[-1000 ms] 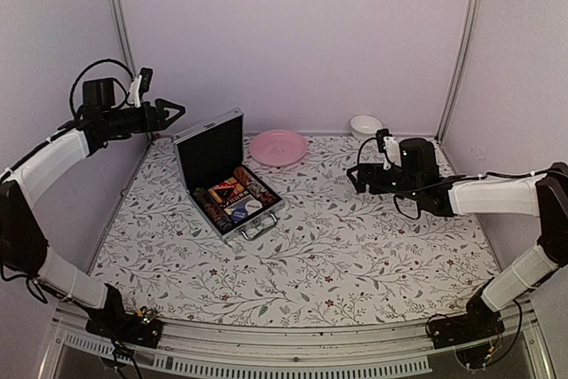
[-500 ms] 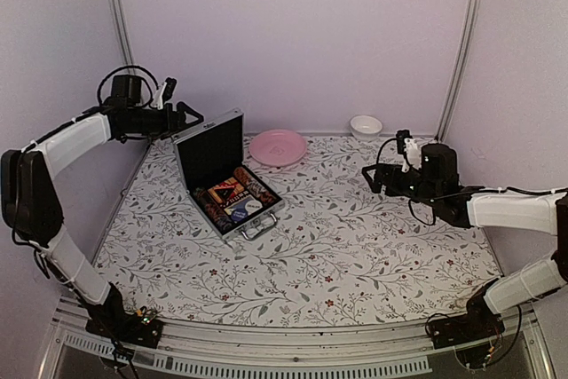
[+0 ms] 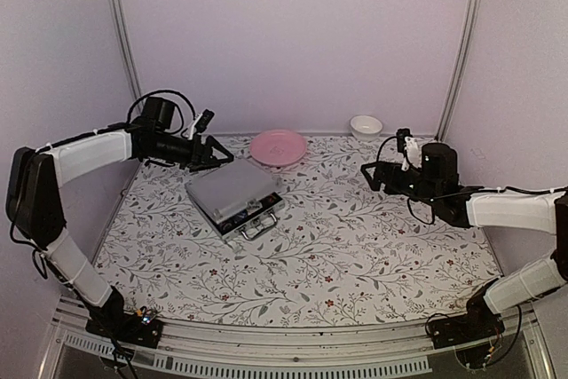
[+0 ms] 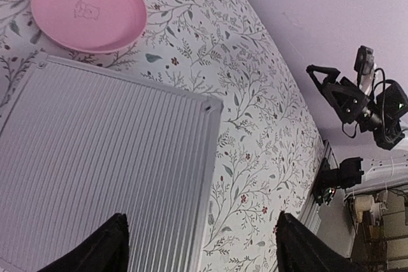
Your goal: Pack up texas hold em set
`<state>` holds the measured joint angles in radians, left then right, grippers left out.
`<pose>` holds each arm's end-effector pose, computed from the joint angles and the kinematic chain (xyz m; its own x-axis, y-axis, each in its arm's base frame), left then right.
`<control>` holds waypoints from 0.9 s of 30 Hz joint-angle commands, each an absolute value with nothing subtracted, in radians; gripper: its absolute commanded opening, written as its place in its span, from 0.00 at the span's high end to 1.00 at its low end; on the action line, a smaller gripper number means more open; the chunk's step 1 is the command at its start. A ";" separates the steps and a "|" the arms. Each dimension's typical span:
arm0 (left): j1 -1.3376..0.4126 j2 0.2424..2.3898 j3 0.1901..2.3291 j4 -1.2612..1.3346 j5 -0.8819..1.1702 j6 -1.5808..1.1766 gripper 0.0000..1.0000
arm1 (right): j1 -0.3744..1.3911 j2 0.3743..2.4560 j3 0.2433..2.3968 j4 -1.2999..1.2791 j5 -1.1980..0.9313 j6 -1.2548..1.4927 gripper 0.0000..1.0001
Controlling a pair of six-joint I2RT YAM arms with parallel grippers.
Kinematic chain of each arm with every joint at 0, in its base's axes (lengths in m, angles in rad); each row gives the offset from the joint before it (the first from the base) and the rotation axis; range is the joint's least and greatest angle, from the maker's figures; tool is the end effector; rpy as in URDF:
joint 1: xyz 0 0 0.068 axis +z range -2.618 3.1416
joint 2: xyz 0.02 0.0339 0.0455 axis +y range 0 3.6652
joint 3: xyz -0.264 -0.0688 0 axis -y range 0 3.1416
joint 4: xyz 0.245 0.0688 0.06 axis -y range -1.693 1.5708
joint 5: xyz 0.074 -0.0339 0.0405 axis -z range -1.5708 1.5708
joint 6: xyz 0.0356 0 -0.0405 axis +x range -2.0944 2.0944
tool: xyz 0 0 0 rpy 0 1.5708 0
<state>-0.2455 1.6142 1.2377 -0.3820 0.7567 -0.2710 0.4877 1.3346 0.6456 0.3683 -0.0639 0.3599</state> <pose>0.3373 -0.1097 0.2743 -0.8196 0.0047 -0.5730 0.4574 0.6076 -0.6493 0.2546 0.1376 0.2262 -0.4442 0.1622 -0.8811 -0.3897 0.8506 0.3531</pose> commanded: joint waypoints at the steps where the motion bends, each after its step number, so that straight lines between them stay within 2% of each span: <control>1: -0.379 1.581 1.204 -0.382 0.744 -0.217 0.21 | 0.482 1.362 0.654 0.384 -0.089 0.388 0.06; 7: -0.457 1.546 1.216 -0.354 0.591 -0.188 0.21 | 0.481 1.402 0.703 0.332 -0.158 0.396 0.09; 12: -0.457 1.610 1.208 -0.444 0.305 -0.160 0.24 | 0.489 1.407 0.718 0.314 -0.225 0.424 0.10; 14: -0.452 1.631 1.188 -0.423 0.252 -0.149 0.24 | 0.498 1.418 0.722 0.315 -0.242 0.451 0.10; 21: -0.386 1.732 1.264 -0.374 0.232 -0.154 0.20 | 0.604 1.554 0.806 0.328 -0.315 0.501 0.15; 27: -0.365 1.792 1.320 -0.413 0.308 -0.141 0.23 | 0.740 1.732 0.948 0.340 -0.400 0.520 0.18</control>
<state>-0.3733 1.7828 1.2842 -0.4026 0.2718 -0.1646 0.6655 1.6394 0.8532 0.3225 -0.3195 0.4938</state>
